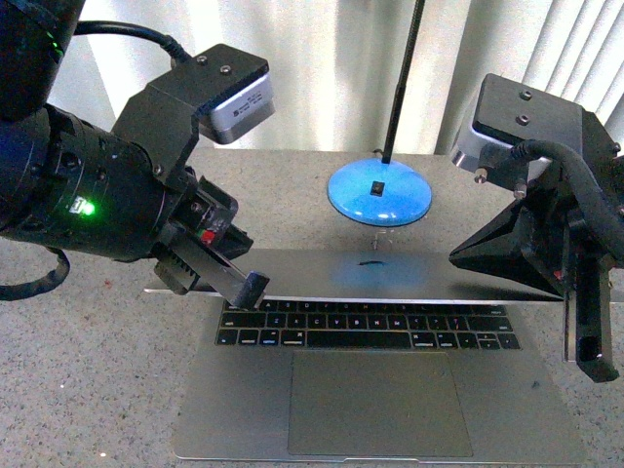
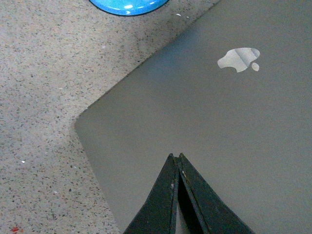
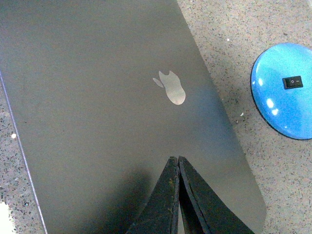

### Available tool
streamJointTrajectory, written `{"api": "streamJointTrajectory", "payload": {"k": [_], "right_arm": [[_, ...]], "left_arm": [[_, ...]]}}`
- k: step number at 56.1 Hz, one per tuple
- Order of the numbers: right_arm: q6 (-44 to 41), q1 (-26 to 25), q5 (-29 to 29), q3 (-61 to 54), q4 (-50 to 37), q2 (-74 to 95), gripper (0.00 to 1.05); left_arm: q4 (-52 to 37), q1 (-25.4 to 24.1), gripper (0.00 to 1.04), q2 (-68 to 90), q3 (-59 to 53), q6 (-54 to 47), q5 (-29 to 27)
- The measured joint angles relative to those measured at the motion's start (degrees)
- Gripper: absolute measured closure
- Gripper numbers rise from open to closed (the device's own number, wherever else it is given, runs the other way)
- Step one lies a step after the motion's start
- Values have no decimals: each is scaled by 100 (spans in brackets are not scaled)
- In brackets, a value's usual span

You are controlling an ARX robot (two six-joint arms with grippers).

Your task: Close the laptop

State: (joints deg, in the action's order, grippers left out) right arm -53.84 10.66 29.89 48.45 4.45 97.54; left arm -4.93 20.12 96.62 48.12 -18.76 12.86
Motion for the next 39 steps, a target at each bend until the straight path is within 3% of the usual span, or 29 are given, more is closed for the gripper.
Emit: {"api": "streamJointTrajectory", "payload": {"k": [39], "right_arm": [[-111,-39,15,-74,-96,249,102]], "left_arm": [[-225,101,101,219,-177,107,44]]}}
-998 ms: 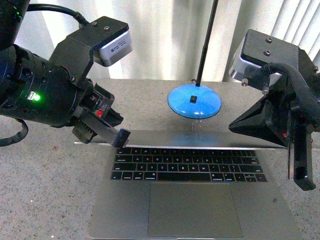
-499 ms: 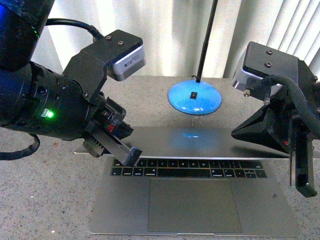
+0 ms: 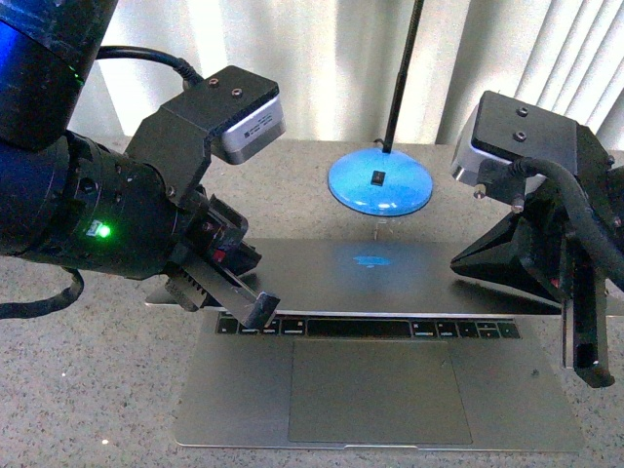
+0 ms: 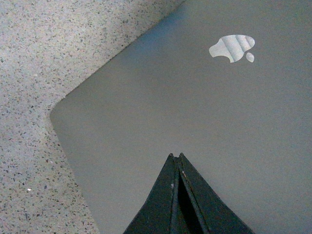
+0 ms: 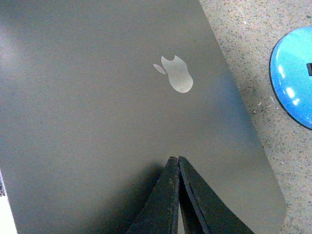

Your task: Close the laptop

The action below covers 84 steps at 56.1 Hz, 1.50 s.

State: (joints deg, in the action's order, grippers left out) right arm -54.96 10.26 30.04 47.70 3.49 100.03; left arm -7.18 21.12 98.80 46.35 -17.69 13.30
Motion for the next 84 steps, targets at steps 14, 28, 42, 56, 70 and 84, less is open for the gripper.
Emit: {"api": "streamJointTrajectory", "payload": {"k": [14,28,42,56,70,84], "right_arm": [[-33,2,-4,-22,-2,50,102],[-42,20,-37,-39,-24,96,102],[-83,55,-52,-177,-131,168,102],[-85,61,-61,-225,-144,197,102],[-83,66,-74,-262,-254,262,102],[-83,79,-101,-407,-407,402,102]], "left_arm": [[-83,4,101,92,-76,39,20],[-162,4,101,157,-127,72,35],[-225,4,101,179,-179,109,48],[-310,-11,101,247,-273,111,74],[-422,-17,101,321,-391,142,105],[-588,-17,101,407,-507,153,138]]}}
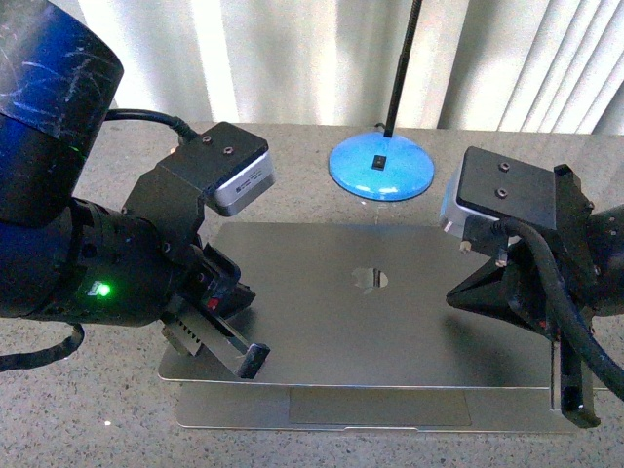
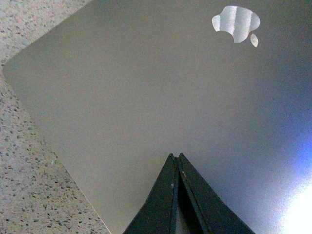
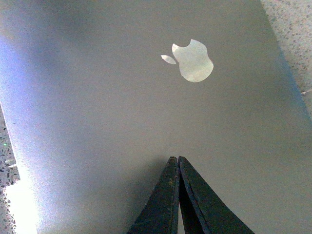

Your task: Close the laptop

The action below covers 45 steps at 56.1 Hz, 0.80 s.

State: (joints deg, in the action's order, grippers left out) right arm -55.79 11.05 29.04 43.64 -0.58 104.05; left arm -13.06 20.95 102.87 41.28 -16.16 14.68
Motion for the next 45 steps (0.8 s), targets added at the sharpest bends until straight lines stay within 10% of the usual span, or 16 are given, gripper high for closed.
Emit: {"api": "streamJointTrajectory", "payload": {"k": [45], "right_arm": [[188,37,-50,-354,-413,409,102]], "left_arm": [[-675,-254,101,538,-455,144,240]]}}
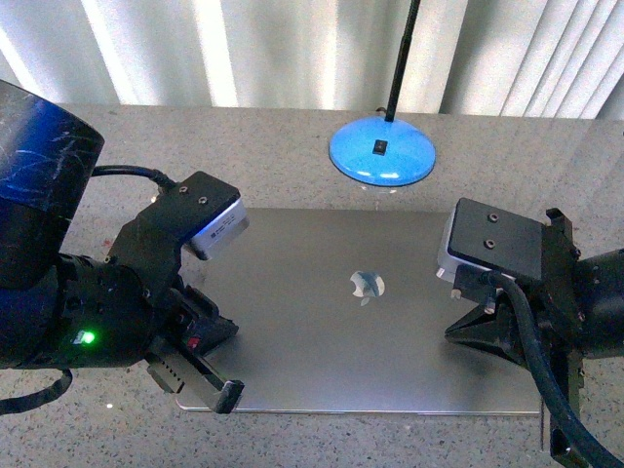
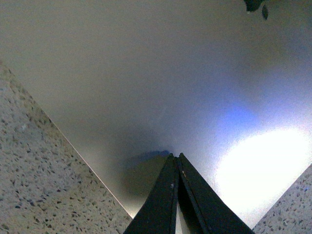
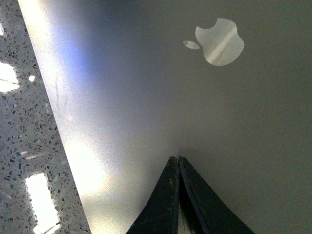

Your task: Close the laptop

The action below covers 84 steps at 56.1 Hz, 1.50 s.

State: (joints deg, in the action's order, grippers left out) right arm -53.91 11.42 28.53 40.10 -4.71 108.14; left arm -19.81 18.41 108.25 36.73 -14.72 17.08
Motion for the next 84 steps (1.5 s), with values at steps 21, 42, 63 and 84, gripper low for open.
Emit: {"api": "streamJointTrajectory", "payload": {"k": [21,42,63,84], "right_arm": [[1091,-2,37,-291,-1261,-466,102],[4190,87,-2186,-708,-4197,-826,76],[5278,-358,-3567,-2761,-6693,-2271,102],[5313,-789,-3154,-3499,-5261,-4452,102]], "left_arm": [[-560,-476,101,-365,-249,682,103],[-2055,-1495,56,-1991,-533,3023,-938],[-4612,-1578,101,-2789,-2286,1596,-1851],[-3746,-1836,101,-4492,-3147,1517,-1709]]}}
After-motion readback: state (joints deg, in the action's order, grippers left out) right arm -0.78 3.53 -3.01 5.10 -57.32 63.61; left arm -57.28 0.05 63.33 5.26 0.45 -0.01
